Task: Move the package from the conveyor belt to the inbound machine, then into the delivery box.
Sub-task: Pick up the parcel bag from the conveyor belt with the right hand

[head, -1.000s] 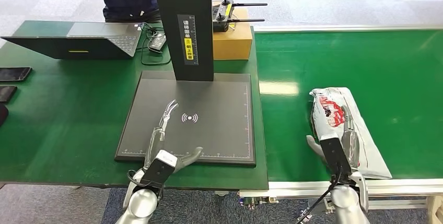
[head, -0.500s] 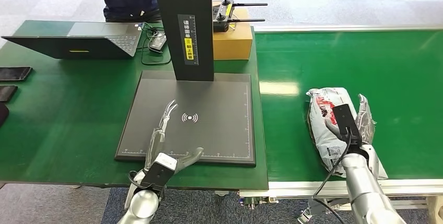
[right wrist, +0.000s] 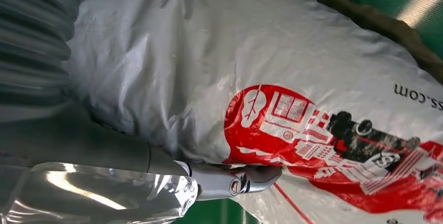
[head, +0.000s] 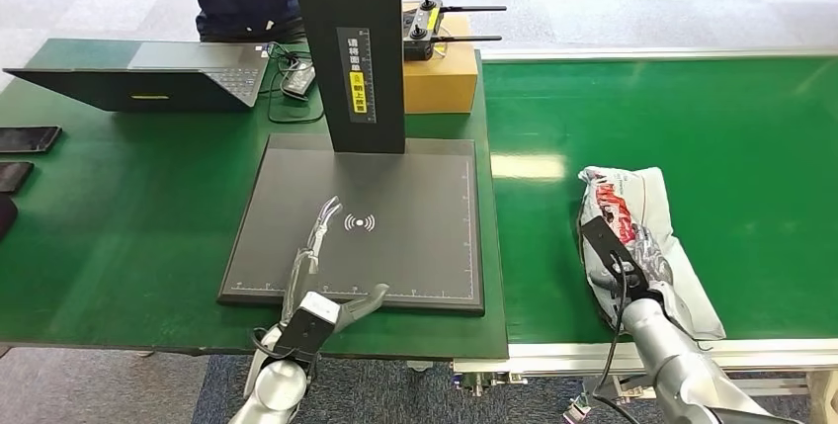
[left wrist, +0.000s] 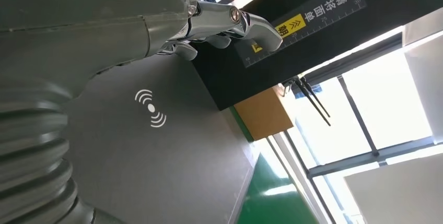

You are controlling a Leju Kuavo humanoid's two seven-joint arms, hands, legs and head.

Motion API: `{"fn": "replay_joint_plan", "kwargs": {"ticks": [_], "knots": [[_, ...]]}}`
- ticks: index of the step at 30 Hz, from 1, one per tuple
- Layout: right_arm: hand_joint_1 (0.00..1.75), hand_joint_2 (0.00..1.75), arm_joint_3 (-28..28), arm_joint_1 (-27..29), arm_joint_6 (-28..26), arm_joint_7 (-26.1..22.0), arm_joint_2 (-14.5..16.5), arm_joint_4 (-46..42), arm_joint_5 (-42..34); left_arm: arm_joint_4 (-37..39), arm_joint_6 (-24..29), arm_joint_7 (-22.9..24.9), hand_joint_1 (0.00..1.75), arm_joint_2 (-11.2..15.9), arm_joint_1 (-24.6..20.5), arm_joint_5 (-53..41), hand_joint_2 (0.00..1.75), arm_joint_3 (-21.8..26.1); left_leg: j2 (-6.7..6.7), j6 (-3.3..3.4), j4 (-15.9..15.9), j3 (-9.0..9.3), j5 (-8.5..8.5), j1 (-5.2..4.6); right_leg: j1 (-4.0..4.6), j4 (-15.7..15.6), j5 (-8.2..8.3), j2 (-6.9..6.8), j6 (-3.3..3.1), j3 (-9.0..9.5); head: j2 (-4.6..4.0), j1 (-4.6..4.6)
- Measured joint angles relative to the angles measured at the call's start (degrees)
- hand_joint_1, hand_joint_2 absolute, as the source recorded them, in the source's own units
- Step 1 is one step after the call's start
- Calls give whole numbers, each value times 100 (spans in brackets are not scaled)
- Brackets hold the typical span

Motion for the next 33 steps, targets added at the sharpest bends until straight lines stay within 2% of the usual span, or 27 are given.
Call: {"fn": "replay_joint_plan", "kwargs": {"ticks": [3, 4, 5, 8, 9, 14, 19, 22, 28, 33], "knots": [[0, 175, 145, -52, 207, 364, 12, 78, 177, 81, -10, -19, 0, -4, -43, -2, 175, -12, 0, 0, 1, 9, 0, 0, 0, -1, 0, 0, 0, 9, 0, 0], [3, 175, 190, -75, 277, 469, 13, 98, 228, 99, -15, -19, 0, -7, -56, -7, 175, -19, 0, 0, 1, 13, 0, 0, 0, -2, 0, 0, 0, 13, 0, 0], [15, 175, 230, -98, 336, 554, 13, 113, 269, 115, -20, -17, 0, -8, -66, -12, 175, -26, 0, 0, 1, 16, 0, 0, 0, -2, 0, 0, 0, 17, 0, 0], [142, 175, 322, -140, 420, 682, 14, 143, 350, 141, -45, 14, 0, -9, -79, -44, 175, -42, 0, 1, 2, 20, 0, 0, 0, -3, 0, 0, 1, 24, 0, 1], [174, 175, 341, -144, 405, 669, 17, 151, 365, 143, -54, 30, 0, -10, -80, -61, 175, -43, 0, 1, 3, 20, 0, 0, 0, -3, 1, 0, 2, 25, 0, 1], [175, 175, 353, -129, 23, 364, 50, 167, 346, 144, -105, 85, 0, -13, -75, -138, 175, -39, 0, 2, 5, 20, 1, 0, 0, -3, 5, 1, 6, 25, 0, 1], [175, 175, 271, -36, -503, -271, 136, 167, 178, 145, -85, 39, 0, -22, -75, -168, 175, -11, 2, 2, 4, 19, 1, 0, 0, -3, 6, 3, 7, 23, 0, 1], [175, 175, 181, 89, -835, -826, 236, 149, -41, 156, -23, 4, 0, -23, -82, -158, 175, 28, 2, 2, 3, 18, 1, 2, 2, -2, 6, 2, 7, 20, 0, 1], [175, 175, -58, 580, -1685, -2262, 603, -153, -739, 250, 145, -148, 0, -23, -170, -121, 175, 71, 2, 1, -4, 9, 1, 5, 5, -1, 4, 2, 4, 8, 0, 0], [175, 175, -239, 957, -2241, -3076, 933, -549, -1295, 375, 211, -206, 0, -15, -292, -60, 175, 90, -4, 1, -6, 2, 2, 5, 4, -1, 1, -3, 2, 5, 0, 1]]}}
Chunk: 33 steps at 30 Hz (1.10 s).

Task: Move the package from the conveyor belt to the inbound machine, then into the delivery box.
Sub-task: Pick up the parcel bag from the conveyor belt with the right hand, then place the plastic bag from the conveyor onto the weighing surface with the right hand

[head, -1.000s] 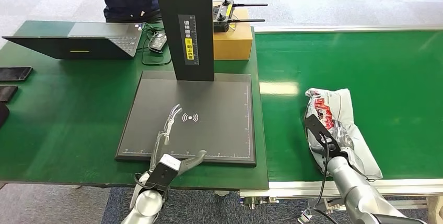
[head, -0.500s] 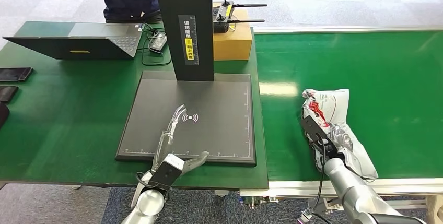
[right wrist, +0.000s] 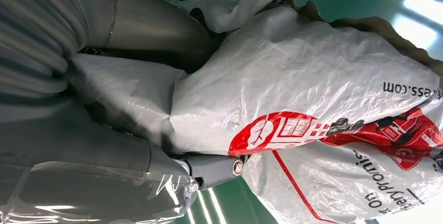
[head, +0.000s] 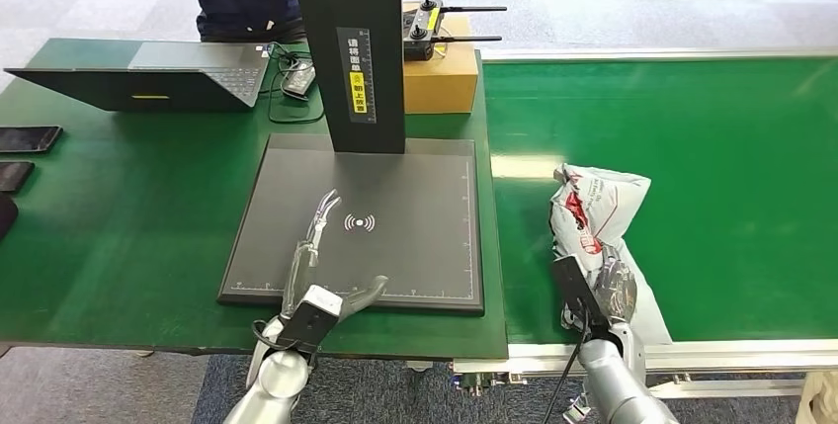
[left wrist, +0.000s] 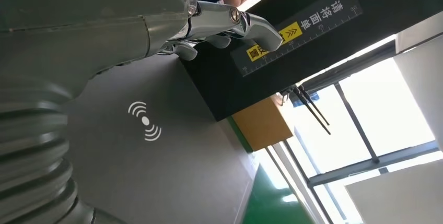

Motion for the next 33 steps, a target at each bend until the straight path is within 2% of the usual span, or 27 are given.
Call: {"fn": "replay_joint_plan", "kwargs": {"ticks": [5, 11, 17, 23, 33], "knots": [[175, 175, 13, 420, -201, -324, 239, -777, -397, 61, -56, 3, 0, 7, -80, 200, 175, 28, 0, 0, 1, -3, 0, -2, -2, 0, 0, 1, 0, -2, 0, 0], [175, 175, 276, 1007, -260, -2, 401, -2357, -147, -3, -31, 2, 0, 31, -66, 363, 175, 137, 1, 0, 0, -9, 0, -2, -3, 0, 0, 1, 0, -8, 0, -1], [170, 175, 604, 1160, -281, 215, 410, -3485, 225, -360, 39, 37, 0, 32, 111, 290, 175, 289, 3, 0, 0, -10, 0, -2, -3, 0, 0, 3, 0, -10, 0, -1], [165, 175, 1071, 869, -184, 101, 319, -3720, 227, -684, 106, 38, 0, 34, 358, 244, 175, 415, 4, 0, 0, -12, 1, -2, -3, 1, 1, 3, 0, -10, 0, -1], [167, 175, 2152, 291, -141, -19, 283, -3292, 370, -1296, 224, 111, 0, 114, 820, 121, 175, 495, 2, 0, -2, -17, 1, -1, -2, 2, 0, 2, -1, -13, 0, -1]]}}
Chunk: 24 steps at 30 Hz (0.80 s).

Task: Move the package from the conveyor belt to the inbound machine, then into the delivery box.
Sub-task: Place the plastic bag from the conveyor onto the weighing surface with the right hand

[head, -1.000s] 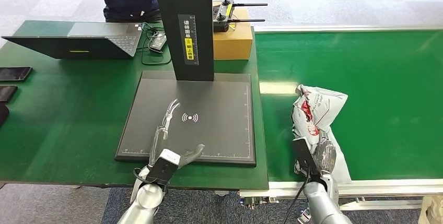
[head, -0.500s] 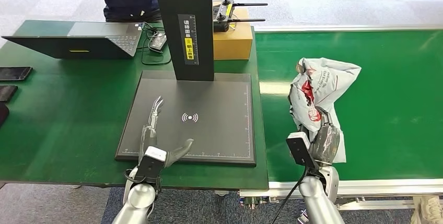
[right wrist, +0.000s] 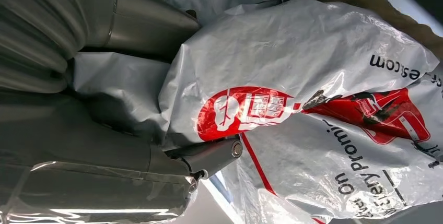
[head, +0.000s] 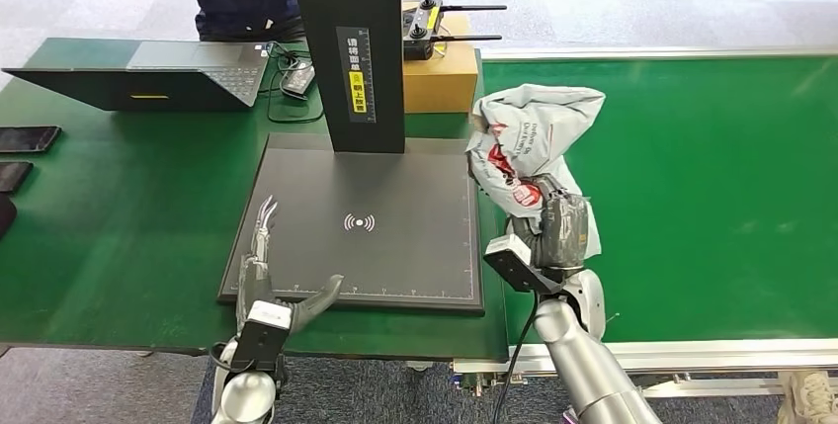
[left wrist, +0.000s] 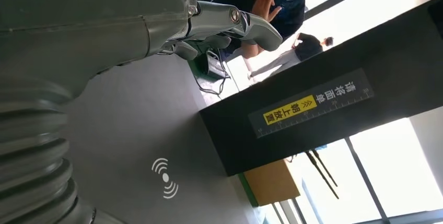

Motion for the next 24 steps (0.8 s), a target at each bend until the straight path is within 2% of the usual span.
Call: {"fn": "replay_joint_plan", "kwargs": {"ticks": [5, 11, 19, 20, 23, 24], "knots": [[168, 175, 537, -312, 155, -125, 127, 493, -1, -137, 35, 30, 0, 45, 104, -13, 175, -1, 0, 0, 0, 0, 2, 0, 0, 0, 0, 0, 0, -3, 0, 1], [164, 175, 1184, -684, 228, -411, 434, 1155, -74, -149, 70, 14, 0, 86, 111, 24, 175, -85, 0, -2, 1, 0, 6, 0, 0, 1, 1, 0, -1, -5, 0, 0], [137, 175, 1731, -929, 62, -523, 757, 1833, -140, -101, 39, -8, 0, 127, -51, 59, 175, -183, -1, -2, 1, -2, 6, 0, 0, 1, 0, -1, 0, -6, 0, 0], [116, 175, 1785, -940, 21, -524, 792, 1896, -131, -79, 37, -23, 0, 132, -90, 61, 175, -199, -1, -2, 1, -2, 6, 0, 0, 1, 0, -1, 0, -6, 0, 0], [16, 175, 1937, -987, -63, -475, 879, 2089, -64, -2, 70, -86, 0, 140, -211, 52, 175, -247, 0, -2, 1, -2, 6, 0, 0, 1, 1, 0, 0, -6, 0, 0], [1, 175, 1980, -1006, -72, -440, 907, 2161, -41, 19, 83, -101, 0, 141, -248, 48, 175, -258, 0, -2, 1, -2, 6, 0, 0, 1, 1, 0, 0, -6, 0, 0]]}}
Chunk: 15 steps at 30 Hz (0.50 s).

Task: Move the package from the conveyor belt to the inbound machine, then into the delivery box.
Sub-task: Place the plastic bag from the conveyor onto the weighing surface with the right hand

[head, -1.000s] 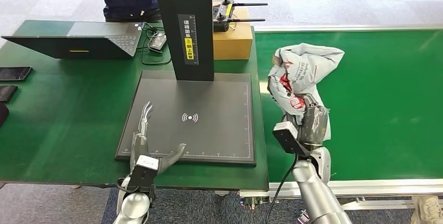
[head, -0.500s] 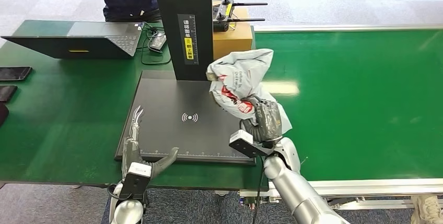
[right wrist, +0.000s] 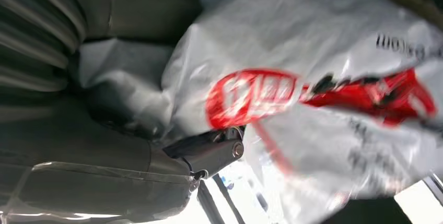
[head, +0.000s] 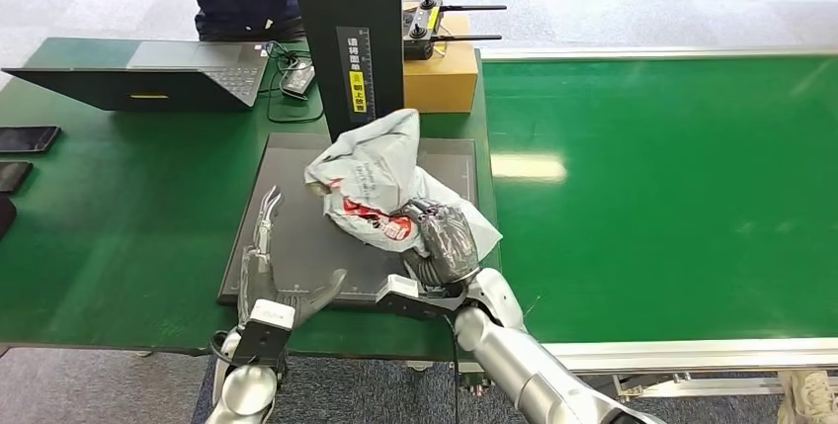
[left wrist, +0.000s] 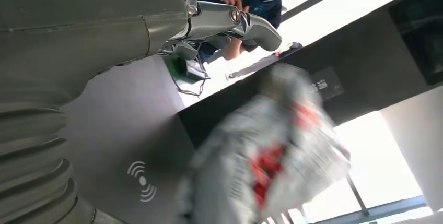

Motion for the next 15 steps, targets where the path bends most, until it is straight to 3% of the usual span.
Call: {"fn": "replay_joint_plan", "kwargs": {"ticks": [7, 15], "knots": [[0, 175, 120, -66, 2, 149, 161, 347, 6, 72, 18, 1, 0, 32, -129, -13, 175, -77, 0, 0, 0, 0, 0, 0, 0, 0, 0, 0, 0, -1, 0, 0], [0, 175, 88, -58, -37, -43, 177, 423, -210, 144, 18, 42, 0, 49, -210, -45, 175, -156, 0, 0, 1, 0, 0, 0, 0, 0, 0, 0, 0, -3, 0, 0]]}}
